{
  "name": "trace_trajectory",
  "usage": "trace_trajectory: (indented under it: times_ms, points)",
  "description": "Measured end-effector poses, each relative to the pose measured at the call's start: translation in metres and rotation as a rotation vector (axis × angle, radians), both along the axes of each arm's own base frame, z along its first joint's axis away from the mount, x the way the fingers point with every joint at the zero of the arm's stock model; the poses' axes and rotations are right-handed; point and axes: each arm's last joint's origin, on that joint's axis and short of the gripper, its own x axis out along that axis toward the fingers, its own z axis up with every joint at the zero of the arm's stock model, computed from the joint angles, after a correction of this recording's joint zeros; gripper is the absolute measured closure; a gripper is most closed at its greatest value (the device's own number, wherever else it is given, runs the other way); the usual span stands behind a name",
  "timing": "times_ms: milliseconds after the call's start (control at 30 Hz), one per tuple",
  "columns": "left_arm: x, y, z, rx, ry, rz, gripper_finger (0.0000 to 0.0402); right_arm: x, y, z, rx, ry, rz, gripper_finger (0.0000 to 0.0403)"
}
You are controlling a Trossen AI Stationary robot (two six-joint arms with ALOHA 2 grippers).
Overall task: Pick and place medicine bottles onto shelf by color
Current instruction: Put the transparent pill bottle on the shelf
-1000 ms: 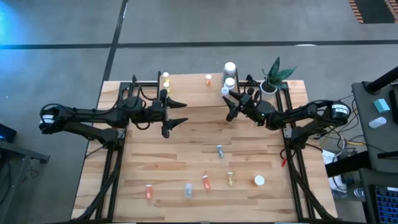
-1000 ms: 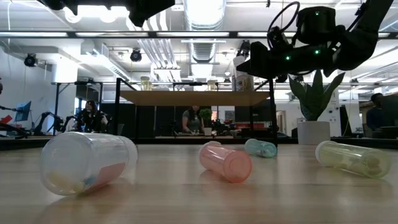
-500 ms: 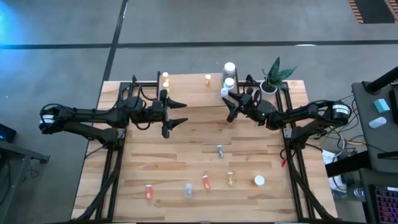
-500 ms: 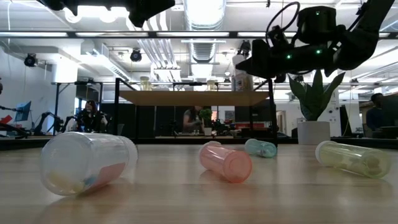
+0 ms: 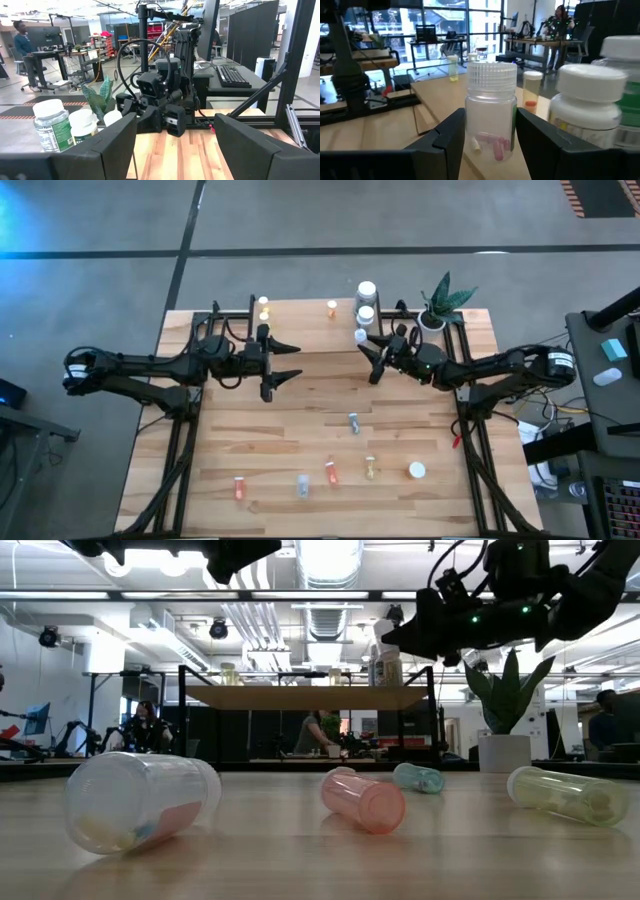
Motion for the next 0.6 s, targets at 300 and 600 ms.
trace_trajectory:
  times_ms: [300, 600]
  points:
    - [0.0, 0.0, 0.0, 0.0, 0.0, 0.0, 0.0152, 0.0, 0.009, 0.009, 0.024, -0.037, 0.12, 0.0247]
    - [0.002, 0.0, -0.002, 0.001, 0.009, 0.001, 0.0152, 0.014, 0.026, 0.007, 0.034, -0.018, 0.097, 0.0247]
